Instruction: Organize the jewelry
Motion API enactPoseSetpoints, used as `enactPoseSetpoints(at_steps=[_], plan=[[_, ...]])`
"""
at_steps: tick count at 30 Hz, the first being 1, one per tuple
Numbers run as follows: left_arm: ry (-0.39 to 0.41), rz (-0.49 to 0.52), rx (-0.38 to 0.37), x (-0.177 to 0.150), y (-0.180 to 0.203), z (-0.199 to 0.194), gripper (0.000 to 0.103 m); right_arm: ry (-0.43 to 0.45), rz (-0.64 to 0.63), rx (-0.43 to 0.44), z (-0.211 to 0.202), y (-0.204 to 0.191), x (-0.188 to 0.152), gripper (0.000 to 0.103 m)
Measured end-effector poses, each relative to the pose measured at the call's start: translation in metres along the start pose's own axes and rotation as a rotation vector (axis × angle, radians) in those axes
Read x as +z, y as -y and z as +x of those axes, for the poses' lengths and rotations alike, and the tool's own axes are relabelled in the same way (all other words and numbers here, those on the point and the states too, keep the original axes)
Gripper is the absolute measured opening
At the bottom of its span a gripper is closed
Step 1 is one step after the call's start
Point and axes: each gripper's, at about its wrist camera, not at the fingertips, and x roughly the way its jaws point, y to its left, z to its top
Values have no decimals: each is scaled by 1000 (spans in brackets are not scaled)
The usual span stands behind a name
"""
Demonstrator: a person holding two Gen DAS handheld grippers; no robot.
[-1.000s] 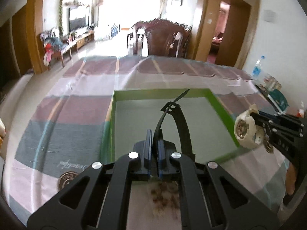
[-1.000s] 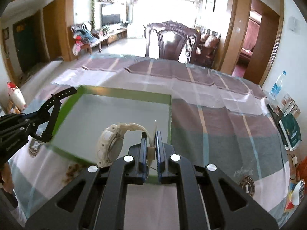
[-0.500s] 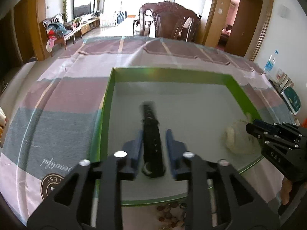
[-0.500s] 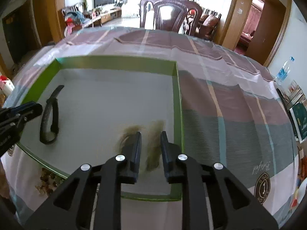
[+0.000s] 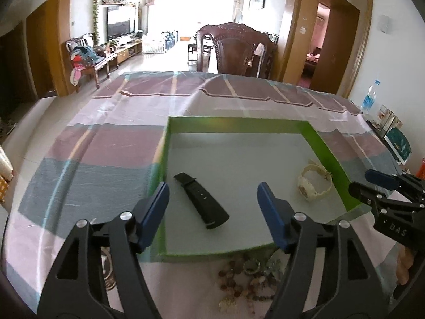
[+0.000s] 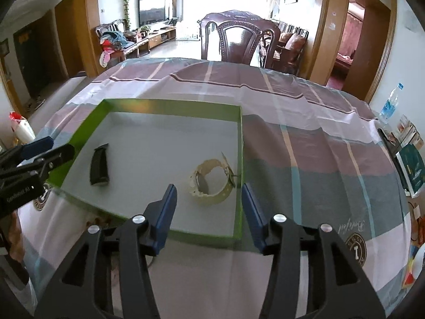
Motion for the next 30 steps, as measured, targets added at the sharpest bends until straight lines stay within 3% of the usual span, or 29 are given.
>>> enactPoseSetpoints(at_steps=[4,7,9,11,14,20,23,25,27,30], plan=[[19,33,-12,-10,2,-21,69,-12,36,28,-15,7,-8,55],[43,46,-26,-15,5,-26,75,-1,56,88,-26,6,-14,55],[61,38,-36,-16,4,-23,77,18,138,211,-40,12,-14,56],[70,19,-44,-19,1,-17,77,37,259,314,-57,22,-11,69],[83,9,-59,-25,0,-10,77,68,449,524,-91,38,-5,74],[100,15,-56,-33,0,-2,77,49,434,915,-131,16,1,75],[97,8,-54,-34,-3,0,79,20,429,1023,-128,7,2,80],[98,-2,-55,-34,-5,0,80,-26,491,1101,-118,3,-2,86],[96,-12,-53,-34,-8,1,80,-59,553,1125,-115,4,-6,88],[92,-30,-56,-33,-13,2,80,-38,514,1113,-114,1,-6,88]])
